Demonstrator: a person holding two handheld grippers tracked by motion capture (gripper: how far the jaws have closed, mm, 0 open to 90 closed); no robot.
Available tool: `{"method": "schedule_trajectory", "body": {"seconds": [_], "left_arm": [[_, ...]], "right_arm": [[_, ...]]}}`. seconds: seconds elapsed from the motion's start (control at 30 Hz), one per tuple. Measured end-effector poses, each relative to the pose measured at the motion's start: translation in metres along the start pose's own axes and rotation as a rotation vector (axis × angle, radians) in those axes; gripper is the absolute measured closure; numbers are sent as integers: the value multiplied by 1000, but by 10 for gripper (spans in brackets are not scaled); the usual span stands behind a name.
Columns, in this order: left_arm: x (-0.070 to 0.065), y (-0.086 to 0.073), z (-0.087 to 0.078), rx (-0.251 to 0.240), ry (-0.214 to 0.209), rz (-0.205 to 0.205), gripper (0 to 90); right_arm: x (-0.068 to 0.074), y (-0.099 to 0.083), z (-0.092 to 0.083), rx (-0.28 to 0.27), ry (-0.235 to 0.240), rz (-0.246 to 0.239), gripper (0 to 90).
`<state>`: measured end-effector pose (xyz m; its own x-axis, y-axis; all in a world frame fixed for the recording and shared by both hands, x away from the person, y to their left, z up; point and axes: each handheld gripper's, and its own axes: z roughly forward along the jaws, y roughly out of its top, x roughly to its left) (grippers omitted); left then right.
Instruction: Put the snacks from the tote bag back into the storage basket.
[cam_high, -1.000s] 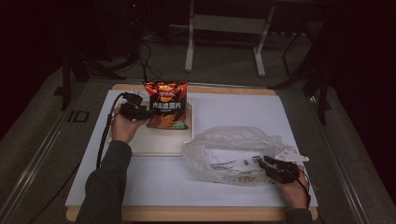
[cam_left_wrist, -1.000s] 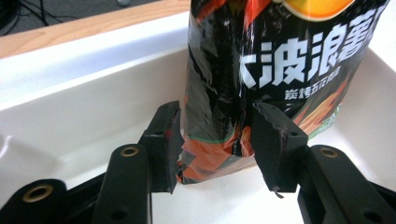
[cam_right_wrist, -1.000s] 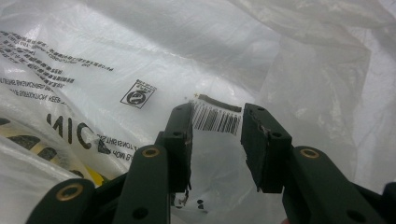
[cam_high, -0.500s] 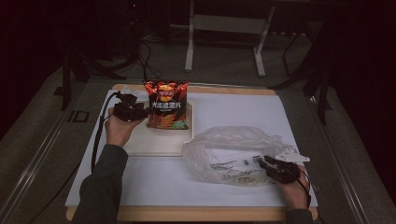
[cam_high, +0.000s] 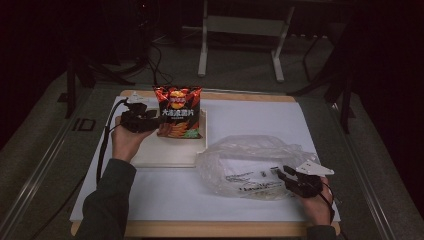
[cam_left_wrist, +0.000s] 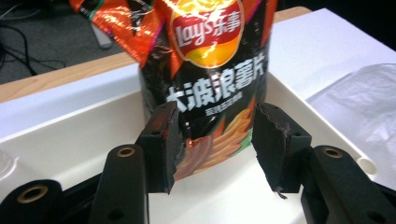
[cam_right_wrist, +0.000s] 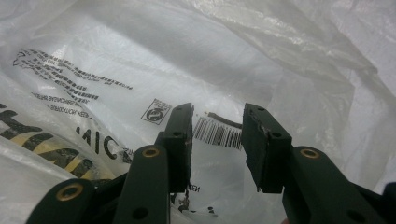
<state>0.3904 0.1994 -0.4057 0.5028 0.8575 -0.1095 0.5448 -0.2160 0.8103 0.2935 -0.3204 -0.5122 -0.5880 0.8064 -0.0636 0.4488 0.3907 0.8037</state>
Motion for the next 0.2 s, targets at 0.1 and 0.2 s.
{"method": "schedule_trajectory", "body": {"seconds": [0.1,0.2], "left_arm": [[-3,1,-2,-9,-16,6,512],[-7,1,-3,-13,-23,17,511]], "right_arm": [[1,1,-1,-1,1,-1,634],[2,2,-1,-1,5,-9,633]]}}
